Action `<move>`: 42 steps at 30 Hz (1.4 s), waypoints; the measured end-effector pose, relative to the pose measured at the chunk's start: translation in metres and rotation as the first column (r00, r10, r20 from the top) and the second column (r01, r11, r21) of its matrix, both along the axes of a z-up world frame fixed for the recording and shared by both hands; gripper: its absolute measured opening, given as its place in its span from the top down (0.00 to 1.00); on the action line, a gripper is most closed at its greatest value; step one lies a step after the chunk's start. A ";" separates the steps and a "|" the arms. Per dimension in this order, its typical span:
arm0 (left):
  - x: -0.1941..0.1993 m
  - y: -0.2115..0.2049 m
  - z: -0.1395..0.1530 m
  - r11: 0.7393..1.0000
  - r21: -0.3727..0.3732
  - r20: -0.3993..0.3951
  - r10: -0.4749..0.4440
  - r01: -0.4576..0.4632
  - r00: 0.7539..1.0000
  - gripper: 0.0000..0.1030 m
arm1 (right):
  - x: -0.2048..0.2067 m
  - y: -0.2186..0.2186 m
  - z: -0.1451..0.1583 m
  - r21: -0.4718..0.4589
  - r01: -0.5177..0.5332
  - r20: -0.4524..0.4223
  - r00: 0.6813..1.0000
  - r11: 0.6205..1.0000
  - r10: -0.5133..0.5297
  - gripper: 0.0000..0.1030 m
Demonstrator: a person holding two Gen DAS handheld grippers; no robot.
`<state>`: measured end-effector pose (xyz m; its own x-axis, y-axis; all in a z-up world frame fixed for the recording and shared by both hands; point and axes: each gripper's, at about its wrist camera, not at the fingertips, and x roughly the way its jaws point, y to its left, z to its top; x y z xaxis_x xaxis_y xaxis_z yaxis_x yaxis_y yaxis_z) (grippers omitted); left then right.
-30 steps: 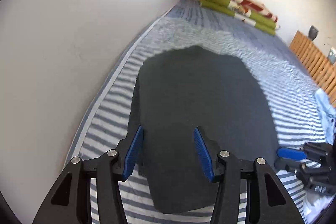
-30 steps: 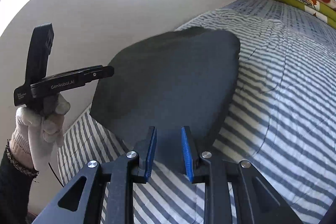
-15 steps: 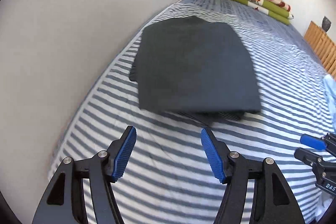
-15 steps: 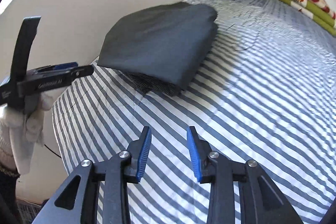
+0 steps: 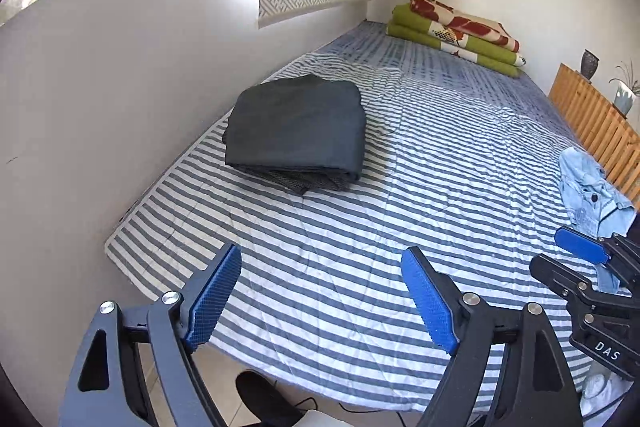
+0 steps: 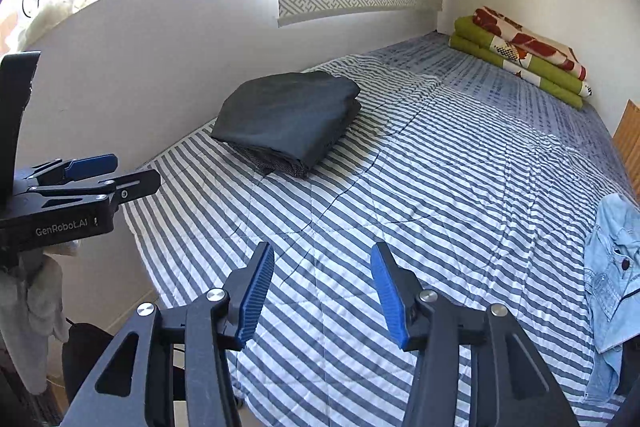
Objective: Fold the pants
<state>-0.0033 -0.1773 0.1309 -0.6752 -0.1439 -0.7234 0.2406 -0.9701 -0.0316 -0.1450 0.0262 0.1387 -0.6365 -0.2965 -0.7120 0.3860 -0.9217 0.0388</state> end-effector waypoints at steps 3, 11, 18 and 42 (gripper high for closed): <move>0.038 0.027 0.020 1.000 -0.012 -0.033 -0.010 0.009 0.999 0.16 | 0.018 0.018 0.008 -0.024 0.010 -0.008 1.000 1.000 -0.010 0.55; 0.116 0.083 0.063 1.000 -0.023 -0.142 -0.021 0.018 0.990 0.04 | 0.075 0.050 0.032 -0.009 0.070 -0.057 0.996 0.998 -0.070 0.55; 0.154 0.106 0.062 0.999 -0.026 -0.132 -0.027 0.024 0.991 0.04 | 0.120 0.062 0.039 -0.042 0.095 -0.105 0.990 0.995 -0.099 0.55; 0.165 0.132 0.035 0.996 -0.029 -0.087 -0.083 0.081 0.993 0.04 | 0.142 0.093 0.014 -0.073 0.164 -0.057 0.984 0.984 -0.169 0.55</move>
